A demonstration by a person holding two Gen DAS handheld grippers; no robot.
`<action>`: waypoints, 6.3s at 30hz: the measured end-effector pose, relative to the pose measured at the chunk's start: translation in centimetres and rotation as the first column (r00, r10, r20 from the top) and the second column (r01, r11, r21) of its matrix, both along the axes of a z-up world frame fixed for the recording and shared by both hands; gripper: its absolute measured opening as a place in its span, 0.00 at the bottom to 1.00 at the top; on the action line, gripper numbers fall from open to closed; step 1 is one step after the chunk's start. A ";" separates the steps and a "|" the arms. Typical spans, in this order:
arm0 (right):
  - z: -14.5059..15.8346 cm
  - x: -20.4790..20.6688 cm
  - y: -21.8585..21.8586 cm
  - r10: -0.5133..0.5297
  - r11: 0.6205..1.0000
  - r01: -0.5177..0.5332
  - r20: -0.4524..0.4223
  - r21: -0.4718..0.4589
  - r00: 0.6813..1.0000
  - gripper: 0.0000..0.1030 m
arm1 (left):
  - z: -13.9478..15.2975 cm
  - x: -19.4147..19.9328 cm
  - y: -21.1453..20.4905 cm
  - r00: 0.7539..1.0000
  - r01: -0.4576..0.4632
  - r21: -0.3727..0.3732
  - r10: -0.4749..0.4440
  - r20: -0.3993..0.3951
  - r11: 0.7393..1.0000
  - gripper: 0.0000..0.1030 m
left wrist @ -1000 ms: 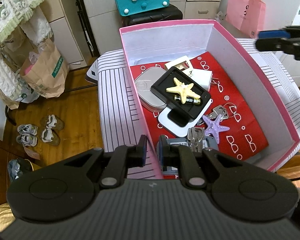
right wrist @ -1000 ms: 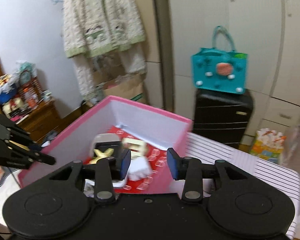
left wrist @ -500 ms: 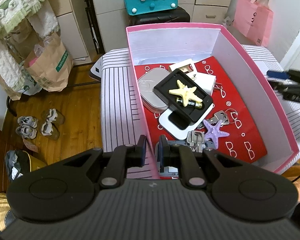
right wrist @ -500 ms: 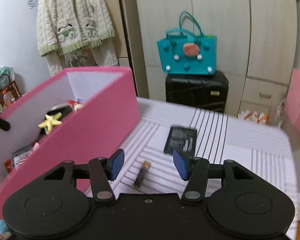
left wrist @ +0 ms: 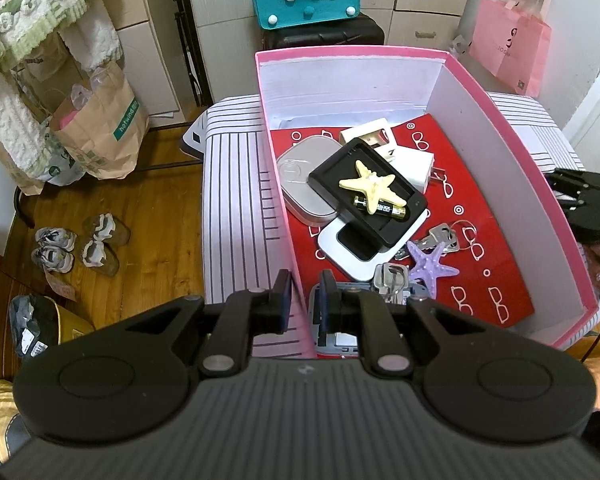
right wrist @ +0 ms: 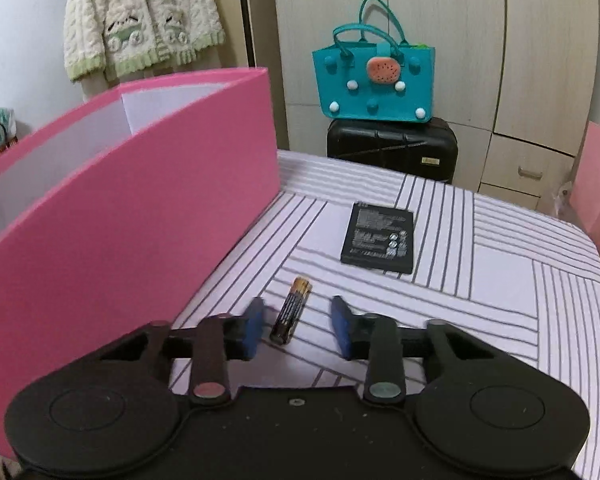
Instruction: Organize rigid objects
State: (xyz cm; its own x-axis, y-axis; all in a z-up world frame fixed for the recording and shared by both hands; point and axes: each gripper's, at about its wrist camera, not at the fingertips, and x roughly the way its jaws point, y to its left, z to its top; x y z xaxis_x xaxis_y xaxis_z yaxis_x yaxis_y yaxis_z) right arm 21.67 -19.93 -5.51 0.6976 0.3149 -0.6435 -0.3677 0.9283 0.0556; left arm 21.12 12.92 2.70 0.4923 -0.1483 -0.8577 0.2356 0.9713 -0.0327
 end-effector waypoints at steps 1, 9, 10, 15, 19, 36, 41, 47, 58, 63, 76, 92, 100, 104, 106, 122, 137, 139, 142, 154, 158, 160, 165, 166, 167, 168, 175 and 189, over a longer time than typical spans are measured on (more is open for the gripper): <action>-0.1 -0.1 0.2 -0.002 1.000 0.002 0.016 -0.007 1.000 0.19 | 0.0 0.0 0.0 1.000 0.001 0.000 -0.001 0.000 1.000 0.12; 0.9 -0.9 -0.7 -0.048 0.998 0.047 0.023 0.029 0.999 0.11 | -0.3 0.0 0.0 1.000 0.003 -0.006 -0.003 0.002 1.000 0.12; 1.3 -1.1 -0.9 -0.052 0.998 0.051 0.024 0.045 0.998 0.11 | -0.3 0.0 0.0 1.000 0.003 -0.007 -0.003 0.002 1.000 0.12; 4.6 -2.8 -1.0 -0.029 0.993 0.022 0.054 0.114 0.998 0.11 | -0.4 -0.1 0.2 1.000 0.002 -0.017 -0.002 0.008 1.000 0.12; 8.1 -4.2 -0.1 0.033 0.985 -0.047 0.086 0.168 0.996 0.11 | -0.3 -0.1 0.2 1.000 0.004 -0.020 -0.003 0.011 1.000 0.12; 10.4 -1.8 10.1 0.273 0.962 -0.273 -0.031 -0.012 0.962 0.11 | -0.3 -0.2 0.3 1.000 0.018 -0.029 -0.017 0.018 0.999 0.12; 9.0 -1.5 11.6 0.278 0.953 -0.283 -0.058 -0.112 0.959 0.11 | -0.3 -0.1 0.6 1.000 0.019 -0.041 -0.019 0.017 0.999 0.12; 11.4 -1.6 9.0 0.202 0.979 -0.202 0.020 -0.028 0.979 0.15 | -0.3 -0.1 0.7 1.000 0.025 -0.045 -0.024 0.016 0.999 0.12; 11.8 -0.1 -0.3 -0.033 0.996 0.030 0.031 0.083 0.999 0.29 | -0.3 0.0 0.8 1.000 0.002 -0.068 0.000 0.017 0.998 0.12; 9.2 1.9 -3.2 -0.097 0.990 0.097 -0.011 0.100 0.995 0.36 | -0.4 0.0 0.7 1.000 -0.010 -0.070 0.011 0.015 0.997 0.12; 2.5 8.1 -4.5 -0.128 0.982 0.158 -0.239 0.108 0.962 0.63 | -0.2 0.0 -0.7 1.000 0.027 0.033 -0.027 0.002 0.999 0.12; 2.3 11.0 -0.8 -0.151 0.986 0.132 -0.205 -0.101 0.967 0.53 | -0.5 -0.4 -1.1 0.998 0.057 0.070 -0.059 0.025 0.996 0.12; 2.3 9.5 -2.3 -0.144 0.986 0.160 -0.221 0.054 0.965 0.53 | -0.4 -0.4 -0.7 0.998 0.060 0.051 -0.061 0.029 0.997 0.12; 3.2 7.8 -2.5 -0.142 0.981 0.165 -0.193 0.106 0.971 0.53 | -0.4 -0.4 -0.6 0.998 0.058 0.047 -0.060 0.030 0.997 0.12; 4.0 6.8 -2.5 -0.135 0.979 0.157 -0.171 0.127 0.976 0.53 | -0.4 -0.4 -0.6 0.998 0.055 0.043 -0.057 0.030 0.998 0.12; 14.0 -2.2 7.6 0.257 0.962 -0.244 -0.104 0.125 0.961 0.53 | -0.3 -0.4 -0.3 0.997 0.062 0.026 -0.063 0.035 0.998 0.13; 10.2 -2.8 12.6 0.347 0.925 -0.373 -0.239 -0.072 0.907 0.34 | -0.9 -0.2 0.0 0.997 0.083 0.000 -0.083 0.005 0.997 0.13; 10.4 -2.9 12.7 0.339 0.926 -0.365 -0.215 -0.092 0.916 0.34 | -0.9 -0.2 0.2 0.997 0.078 -0.004 -0.078 0.005 0.997 0.13; 10.8 -2.8 12.2 0.327 0.936 -0.344 -0.188 -0.067 0.926 0.34 | -0.9 -0.3 0.4 0.998 0.068 -0.018 -0.068 0.007 0.998 0.13; 12.2 -4.9 9.0 0.198 0.979 -0.189 -0.157 0.075 0.968 0.47 | -0.2 -1.2 0.3 1.000 0.013 -0.020 -0.013 0.024 1.000 0.13; 13.2 -6.6 8.6 0.147 0.989 -0.144 -0.126 0.032 0.981 0.60 | 1.6 -2.6 0.3 0.998 -0.001 -0.019 0.002 0.069 1.000 0.13; 13.5 -7.3 8.0 0.115 0.993 -0.115 -0.132 0.005 0.985 0.72 | 2.7 -3.7 0.2 0.996 -0.003 -0.023 0.005 0.093 1.000 0.13; 14.5 -8.6 7.1 0.020 0.986 -0.035 -0.092 -0.166 0.996 0.91 | 5.1 -6.1 -0.3 0.988 -0.003 -0.044 0.010 0.151 0.999 0.17; 14.9 -9.0 6.4 0.014 0.988 -0.026 -0.076 -0.153 0.997 0.91 | 5.4 -6.6 -0.5 0.987 0.001 -0.054 0.008 0.162 0.999 0.18; 15.4 -9.5 5.6 0.002 0.991 -0.011 -0.068 -0.130 0.998 0.91 | 5.7 -7.1 -0.8 0.985 0.006 -0.065 0.005 0.170 0.998 0.19; 15.8 -10.1 4.9 -0.008 0.995 0.003 -0.054 -0.096 0.998 0.91 | 5.9 -7.4 -1.1 0.985 0.009 -0.073 0.004 0.173 0.997 0.22; 17.4 -15.1 1.2 -0.088 0.994 0.080 0.111 0.075 0.990 0.91 | 6.5 -10.9 -2.7 0.972 0.031 -0.214 0.021 0.235 0.976 0.28; 15.9 -22.2 1.1 -0.276 0.960 0.276 0.286 0.039 0.918 0.94 | 4.6 -17.2 -9.2 0.944 0.061 -0.243 0.023 0.328 0.968 0.40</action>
State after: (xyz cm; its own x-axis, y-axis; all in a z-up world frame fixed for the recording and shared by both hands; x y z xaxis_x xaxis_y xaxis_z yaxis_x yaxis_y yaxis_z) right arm -0.49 -18.85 10.43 0.9110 0.0825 -0.4041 -0.0970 0.9952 -0.0157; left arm 3.88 3.71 7.32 0.7331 -0.3458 -0.5857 0.2919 0.9377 -0.1884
